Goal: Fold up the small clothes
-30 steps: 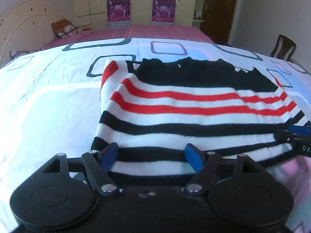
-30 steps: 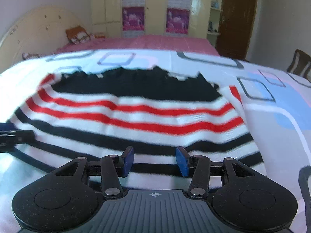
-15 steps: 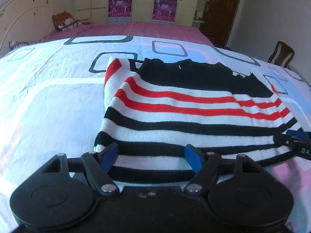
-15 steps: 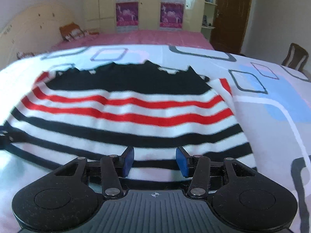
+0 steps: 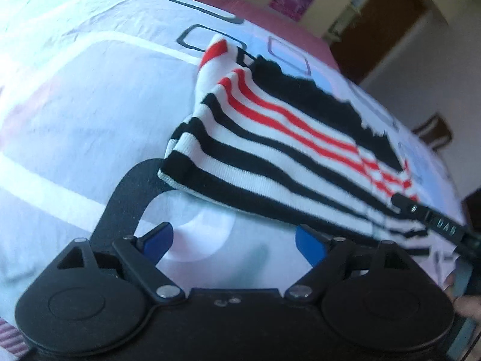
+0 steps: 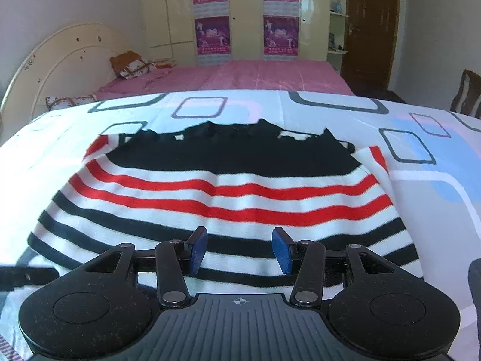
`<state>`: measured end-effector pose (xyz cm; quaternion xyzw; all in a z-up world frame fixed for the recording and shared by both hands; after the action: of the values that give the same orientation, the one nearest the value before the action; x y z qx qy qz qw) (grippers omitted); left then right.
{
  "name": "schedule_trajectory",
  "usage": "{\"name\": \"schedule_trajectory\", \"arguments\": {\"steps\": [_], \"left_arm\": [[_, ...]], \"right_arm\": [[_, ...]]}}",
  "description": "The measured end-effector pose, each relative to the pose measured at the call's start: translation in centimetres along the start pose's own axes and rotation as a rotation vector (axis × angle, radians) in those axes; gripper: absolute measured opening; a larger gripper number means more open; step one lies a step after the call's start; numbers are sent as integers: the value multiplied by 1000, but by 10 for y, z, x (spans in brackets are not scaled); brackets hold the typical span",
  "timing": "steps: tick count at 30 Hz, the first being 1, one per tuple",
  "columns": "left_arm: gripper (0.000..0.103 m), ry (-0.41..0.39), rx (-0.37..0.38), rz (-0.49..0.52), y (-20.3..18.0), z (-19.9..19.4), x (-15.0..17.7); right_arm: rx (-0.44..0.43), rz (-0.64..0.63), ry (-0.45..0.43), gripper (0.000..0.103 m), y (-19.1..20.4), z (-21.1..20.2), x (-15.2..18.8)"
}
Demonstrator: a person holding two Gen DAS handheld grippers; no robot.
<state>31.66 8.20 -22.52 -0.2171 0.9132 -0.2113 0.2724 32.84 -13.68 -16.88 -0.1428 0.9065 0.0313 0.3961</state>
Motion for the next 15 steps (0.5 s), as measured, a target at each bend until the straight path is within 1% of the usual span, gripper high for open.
{"name": "schedule_trajectory", "arguments": {"steps": [3, 6, 12, 15], "left_arm": [[95, -13, 63, -66, -1, 5, -7], [97, -36, 119, -131, -4, 13, -15], [97, -104, 226, -221, -16, 37, -38], [95, -143, 262, -262, -19, 46, -49]], "right_arm": [[-4, -4, 4, 48, 4, 6, -2], [-1, -2, 3, 48, 4, 12, -4], [27, -20, -1, 48, 1, 30, -16], [42, -23, 4, 48, -2, 40, -21]]}}
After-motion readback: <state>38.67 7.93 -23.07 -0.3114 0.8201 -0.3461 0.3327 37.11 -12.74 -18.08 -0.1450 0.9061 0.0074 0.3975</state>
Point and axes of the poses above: each gripper's, at about its wrist camera, not at the fingertips, and z roughly the way its jaws point, y to its left, x to its underside, the point moved 9 cm from there along z, roughly the way its jaws point, and after that the axes turned 11 degrees about -z, right-handed, at the moved point
